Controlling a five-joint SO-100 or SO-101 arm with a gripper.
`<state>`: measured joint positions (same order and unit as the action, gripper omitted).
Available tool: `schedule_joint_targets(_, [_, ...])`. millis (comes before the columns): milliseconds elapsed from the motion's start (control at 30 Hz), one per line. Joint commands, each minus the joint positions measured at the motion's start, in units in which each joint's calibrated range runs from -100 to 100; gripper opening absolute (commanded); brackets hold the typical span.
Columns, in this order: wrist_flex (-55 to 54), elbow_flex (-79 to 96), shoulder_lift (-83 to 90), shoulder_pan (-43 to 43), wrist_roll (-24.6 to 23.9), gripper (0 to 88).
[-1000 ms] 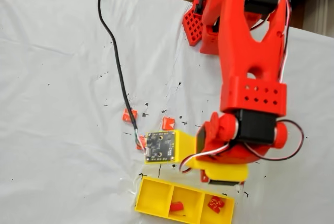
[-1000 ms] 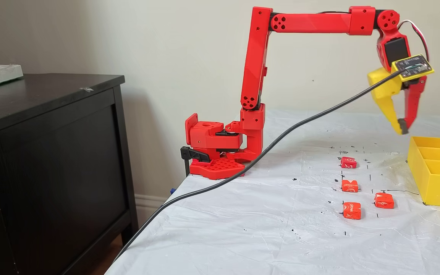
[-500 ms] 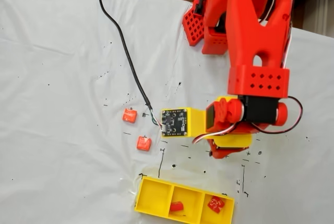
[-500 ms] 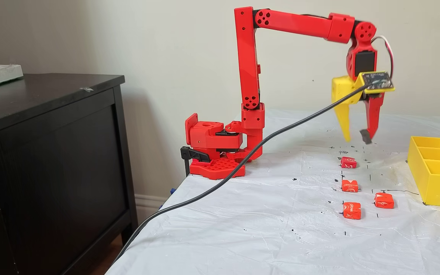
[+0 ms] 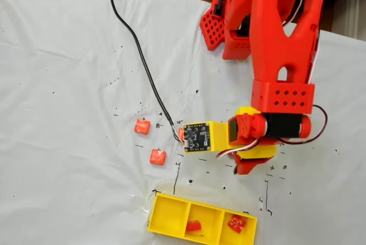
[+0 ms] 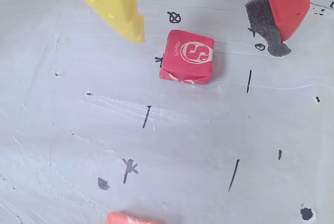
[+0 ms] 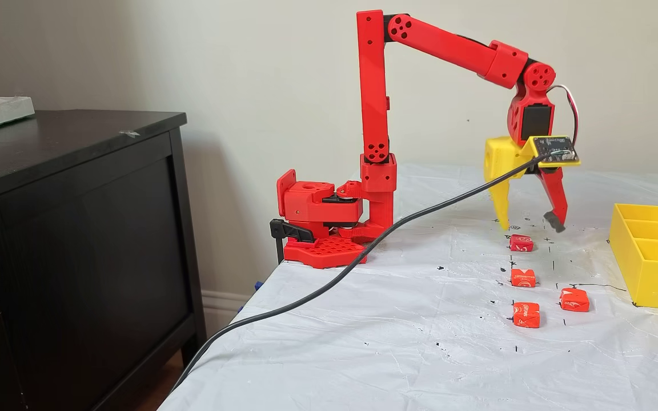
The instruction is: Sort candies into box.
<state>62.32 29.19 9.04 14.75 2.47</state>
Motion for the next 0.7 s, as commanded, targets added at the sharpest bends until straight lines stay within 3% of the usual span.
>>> schedule_joint_targets(0, [-1.62,0.26,0.12,0.56,-0.2,30.4])
schedule_joint_targets(467, [-4.32,1.08,-5.05,0.92,-0.49,28.2])
schedule_joint_targets(667, [-5.63,0.17,-7.34,1.01,-0.49,19.7])
